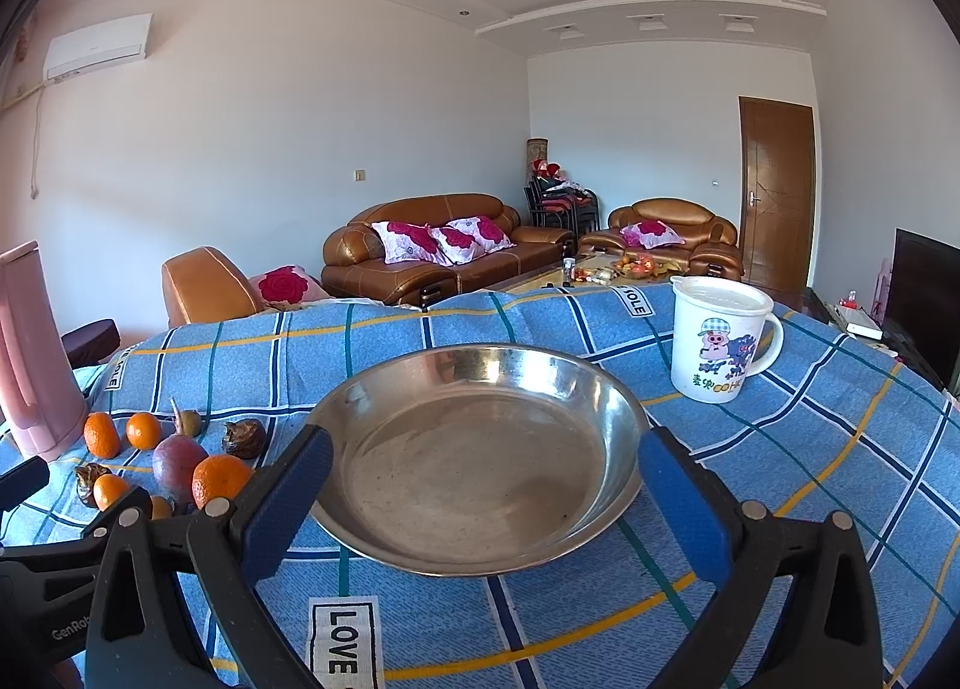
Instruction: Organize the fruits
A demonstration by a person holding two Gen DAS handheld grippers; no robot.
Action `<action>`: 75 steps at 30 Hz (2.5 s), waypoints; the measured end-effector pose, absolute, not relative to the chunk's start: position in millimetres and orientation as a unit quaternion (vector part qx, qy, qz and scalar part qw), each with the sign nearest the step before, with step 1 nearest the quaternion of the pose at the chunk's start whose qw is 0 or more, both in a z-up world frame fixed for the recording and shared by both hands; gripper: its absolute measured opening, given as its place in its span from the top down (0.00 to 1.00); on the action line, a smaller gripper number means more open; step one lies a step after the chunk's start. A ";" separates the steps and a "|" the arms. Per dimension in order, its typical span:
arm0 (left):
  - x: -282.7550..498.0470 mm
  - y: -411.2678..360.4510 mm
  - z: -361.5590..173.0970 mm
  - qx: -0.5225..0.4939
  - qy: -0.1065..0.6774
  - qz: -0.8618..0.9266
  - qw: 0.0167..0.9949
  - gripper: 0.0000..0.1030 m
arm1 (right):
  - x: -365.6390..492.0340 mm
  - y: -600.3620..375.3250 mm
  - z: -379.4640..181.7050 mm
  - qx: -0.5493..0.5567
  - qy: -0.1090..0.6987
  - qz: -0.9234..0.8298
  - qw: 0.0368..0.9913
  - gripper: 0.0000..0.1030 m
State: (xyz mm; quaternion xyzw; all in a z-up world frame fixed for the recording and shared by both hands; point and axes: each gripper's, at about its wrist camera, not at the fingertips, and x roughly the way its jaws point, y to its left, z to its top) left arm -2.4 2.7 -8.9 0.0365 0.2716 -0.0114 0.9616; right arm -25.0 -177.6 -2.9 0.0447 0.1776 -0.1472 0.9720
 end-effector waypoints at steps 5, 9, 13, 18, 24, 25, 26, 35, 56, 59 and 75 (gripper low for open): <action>-2.6 4.2 -10.4 0.044 0.270 -0.008 0.962 0.00 | -24.7 -179.3 -2.4 0.048 0.180 -0.144 0.972 0.01; -1.1 12.6 -7.9 0.047 0.270 0.003 0.962 0.00 | -25.0 -185.1 -3.3 0.062 0.187 -0.133 0.971 0.01; 2.9 31.0 -8.4 0.040 0.281 0.018 0.959 0.00 | -21.9 -193.7 -10.4 0.094 0.233 -0.101 0.963 0.01; 7.3 56.6 -11.6 0.017 0.306 0.022 0.952 0.00 | -31.9 -186.0 -25.6 0.114 0.302 -0.005 0.946 0.09; 6.6 68.7 -15.5 0.020 0.313 0.032 0.949 0.00 | -38.3 -141.2 -38.2 0.056 0.375 0.102 0.920 0.24; 6.7 67.5 -16.5 0.023 0.315 0.030 0.948 0.00 | -37.7 -134.9 -40.7 0.048 0.385 0.114 0.915 0.27; 6.9 65.9 -17.3 0.025 0.316 0.028 0.948 0.00 | -38.1 -127.7 -42.6 0.038 0.392 0.124 0.911 0.28; 4.7 44.7 -19.4 0.062 0.313 0.000 0.948 0.00 | -39.8 -97.3 -52.1 -0.046 0.431 0.134 0.891 0.51; 10.0 28.3 -19.2 -0.004 0.331 -0.058 0.942 0.00 | -17.2 -170.5 -2.3 -0.050 0.274 -0.044 0.959 0.57; 16.5 13.9 -17.5 0.003 0.330 -0.062 0.942 0.02 | -8.5 -185.0 -5.0 -0.047 0.249 -0.071 0.965 0.57; 70.1 -55.6 -42.4 0.033 0.410 -0.106 0.906 0.37 | -7.0 -226.9 -6.8 0.037 0.238 -0.084 0.967 0.57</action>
